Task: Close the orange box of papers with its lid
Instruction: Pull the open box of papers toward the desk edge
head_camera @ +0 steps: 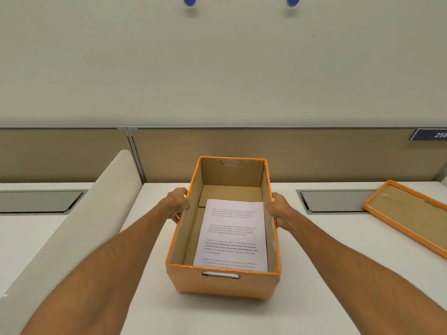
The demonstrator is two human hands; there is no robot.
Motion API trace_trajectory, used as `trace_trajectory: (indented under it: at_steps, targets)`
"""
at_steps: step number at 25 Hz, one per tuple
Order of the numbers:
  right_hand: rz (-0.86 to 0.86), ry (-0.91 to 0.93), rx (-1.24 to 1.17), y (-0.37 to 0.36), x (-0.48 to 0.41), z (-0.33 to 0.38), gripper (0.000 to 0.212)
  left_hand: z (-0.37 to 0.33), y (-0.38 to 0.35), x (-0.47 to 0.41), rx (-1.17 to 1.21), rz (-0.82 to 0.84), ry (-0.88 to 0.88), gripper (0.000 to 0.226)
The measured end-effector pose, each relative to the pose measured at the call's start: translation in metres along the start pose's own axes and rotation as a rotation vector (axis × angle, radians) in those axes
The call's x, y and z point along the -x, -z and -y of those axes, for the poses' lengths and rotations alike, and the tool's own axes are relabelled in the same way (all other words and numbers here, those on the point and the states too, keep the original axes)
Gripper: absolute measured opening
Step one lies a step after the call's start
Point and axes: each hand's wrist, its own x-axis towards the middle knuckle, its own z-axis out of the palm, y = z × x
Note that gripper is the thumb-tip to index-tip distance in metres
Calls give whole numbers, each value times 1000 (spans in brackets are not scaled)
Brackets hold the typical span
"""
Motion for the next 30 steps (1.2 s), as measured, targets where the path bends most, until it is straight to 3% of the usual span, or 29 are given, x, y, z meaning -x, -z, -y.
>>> trace_trajectory:
  at_steps: [9, 15, 19, 25, 30]
  targets:
    - [-39, 42, -9, 150, 2, -49, 27, -96, -118, 59, 4, -56, -70, 52]
    - [-27, 36, 87, 222, 15, -94, 37, -131, -194, 111, -39, -136, -49, 36]
    - [-44, 25, 167, 241, 20, -121, 43, -137, -223, 132, -74, -164, -6, 27]
    - [-20, -33, 182, 254, 25, -149, 37, -137, -250, 148, -133, -151, 45, 28]
    - [4, -57, 191, 262, 24, -158, 47, -133, -265, 151, -120, -141, 44, 26]
